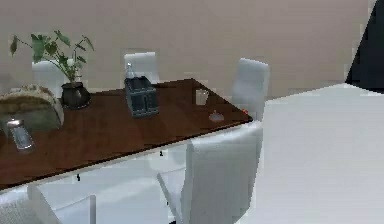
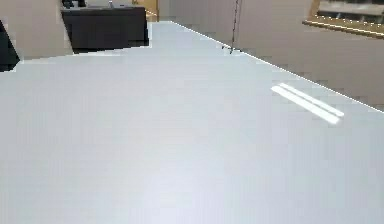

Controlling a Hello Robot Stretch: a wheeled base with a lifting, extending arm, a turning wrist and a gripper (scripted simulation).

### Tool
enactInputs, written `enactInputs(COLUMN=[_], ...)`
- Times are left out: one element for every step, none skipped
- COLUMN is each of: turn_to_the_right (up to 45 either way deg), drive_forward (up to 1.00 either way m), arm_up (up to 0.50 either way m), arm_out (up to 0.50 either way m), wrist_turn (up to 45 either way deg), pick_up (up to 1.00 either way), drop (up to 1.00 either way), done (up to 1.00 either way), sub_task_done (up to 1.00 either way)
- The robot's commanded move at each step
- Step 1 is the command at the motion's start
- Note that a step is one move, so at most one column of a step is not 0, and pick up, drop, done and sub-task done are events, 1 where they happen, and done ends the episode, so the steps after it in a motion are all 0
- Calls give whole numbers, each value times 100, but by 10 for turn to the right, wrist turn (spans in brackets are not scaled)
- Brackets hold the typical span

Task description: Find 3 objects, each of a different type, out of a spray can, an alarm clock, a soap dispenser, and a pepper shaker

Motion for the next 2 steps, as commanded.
enactInputs(turn_to_the_right=[450, 360], drive_forward=[0, 0], arm_up=[0, 0], arm_out=[0, 0], wrist_turn=[0, 0], pick_up=[0, 0], drop=[0, 0], done=[0, 0], sub_task_done=[0, 0])
